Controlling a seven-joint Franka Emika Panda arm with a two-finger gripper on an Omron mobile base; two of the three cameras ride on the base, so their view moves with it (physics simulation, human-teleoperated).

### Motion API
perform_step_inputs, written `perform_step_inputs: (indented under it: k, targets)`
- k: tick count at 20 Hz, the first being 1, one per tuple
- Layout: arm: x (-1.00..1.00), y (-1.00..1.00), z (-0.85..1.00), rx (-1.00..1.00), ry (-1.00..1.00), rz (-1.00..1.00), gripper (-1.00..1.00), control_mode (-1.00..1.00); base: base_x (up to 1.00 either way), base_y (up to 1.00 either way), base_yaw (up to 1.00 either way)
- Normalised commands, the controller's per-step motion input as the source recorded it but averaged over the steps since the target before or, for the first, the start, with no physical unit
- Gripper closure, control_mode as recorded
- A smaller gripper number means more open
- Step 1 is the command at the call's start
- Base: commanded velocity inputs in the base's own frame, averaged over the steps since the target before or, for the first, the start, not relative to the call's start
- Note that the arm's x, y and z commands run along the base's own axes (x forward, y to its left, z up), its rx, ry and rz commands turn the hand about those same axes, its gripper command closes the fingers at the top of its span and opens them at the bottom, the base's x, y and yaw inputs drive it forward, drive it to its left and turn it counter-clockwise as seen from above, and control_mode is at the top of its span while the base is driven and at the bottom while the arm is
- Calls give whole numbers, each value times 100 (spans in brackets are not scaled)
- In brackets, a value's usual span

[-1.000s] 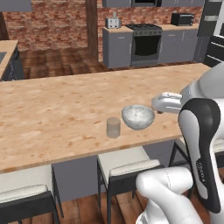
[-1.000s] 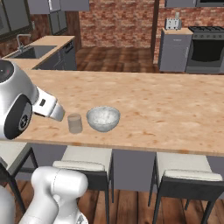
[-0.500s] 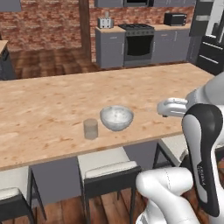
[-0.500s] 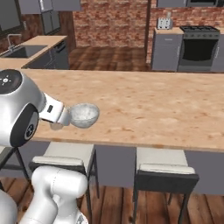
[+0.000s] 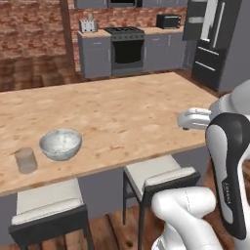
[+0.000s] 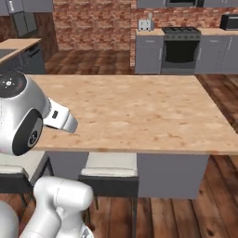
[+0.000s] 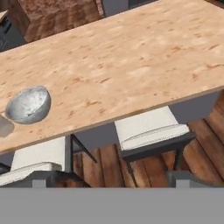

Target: There is a bowl on the dining counter. Grab a lemon wedge from the fridge and place it in the bowl. Then get the liquor bottle and glass cup from the cabinet and place them next to the bowl.

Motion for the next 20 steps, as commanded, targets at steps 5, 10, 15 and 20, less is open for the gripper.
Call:
perform_step_inputs:
  k: [5,10,15,20]
  targets:
    - [0,0,0,0,0,0,-100,100,0,-100,-13]
    - [0,0,0,0,0,0,-100,100,5,-100,-10]
    - [0,0,0,0,0,0,-100,100,8,-100,-8]
    - [0,0,0,0,0,0,-100,100,17,-100,-5]
